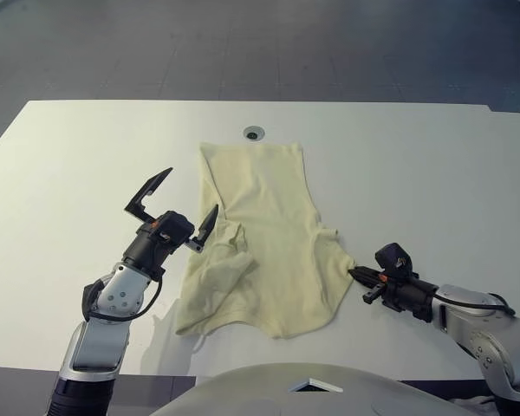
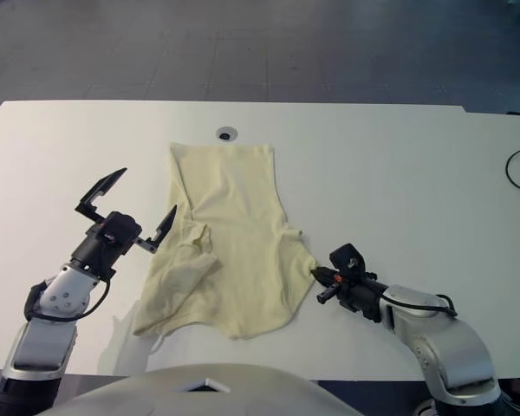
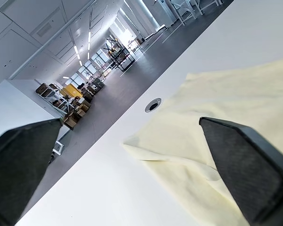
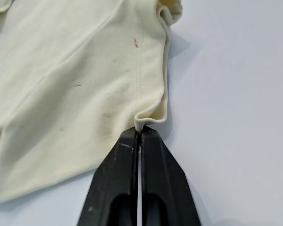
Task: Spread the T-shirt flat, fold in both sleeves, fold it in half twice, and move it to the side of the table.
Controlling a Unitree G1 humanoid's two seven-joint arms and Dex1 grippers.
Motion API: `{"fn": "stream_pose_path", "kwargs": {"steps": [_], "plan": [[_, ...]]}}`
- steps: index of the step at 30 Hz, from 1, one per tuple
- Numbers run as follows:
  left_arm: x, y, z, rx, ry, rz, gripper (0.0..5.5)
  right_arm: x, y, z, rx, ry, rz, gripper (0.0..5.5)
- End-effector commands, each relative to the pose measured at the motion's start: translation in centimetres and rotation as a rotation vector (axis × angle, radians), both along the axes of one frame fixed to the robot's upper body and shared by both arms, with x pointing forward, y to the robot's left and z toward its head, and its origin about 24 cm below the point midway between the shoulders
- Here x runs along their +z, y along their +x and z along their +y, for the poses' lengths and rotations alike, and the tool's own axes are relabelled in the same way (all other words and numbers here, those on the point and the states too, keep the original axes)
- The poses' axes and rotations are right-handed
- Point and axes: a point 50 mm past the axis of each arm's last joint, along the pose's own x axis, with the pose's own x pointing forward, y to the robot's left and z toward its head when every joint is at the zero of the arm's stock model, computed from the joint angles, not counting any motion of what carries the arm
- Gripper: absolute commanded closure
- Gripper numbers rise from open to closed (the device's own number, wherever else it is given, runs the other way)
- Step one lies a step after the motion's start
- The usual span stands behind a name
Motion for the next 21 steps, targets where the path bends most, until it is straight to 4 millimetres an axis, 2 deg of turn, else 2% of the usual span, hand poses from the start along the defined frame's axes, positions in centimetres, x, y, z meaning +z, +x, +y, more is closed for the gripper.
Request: {"fn": "stream_pose_path", "kwargs": {"steps": [1,17,21], "plan": [[-0.1,0.0,0.2,0.009,0.005,0.01,0.1,0.0,0.2,-0.1,-0.016,0.002,-0.005,5.48],[-0.7,-0.1,0.3,0.009,0.022,0.038,0.1,4.1,0.6,2.6,0.1,0.122,-0.108,5.48],[-0.8,0.0,0.1,0.005,0.023,0.043,0.1,4.2,0.7,3.9,0.148,0.146,-0.096,5.48]]}}
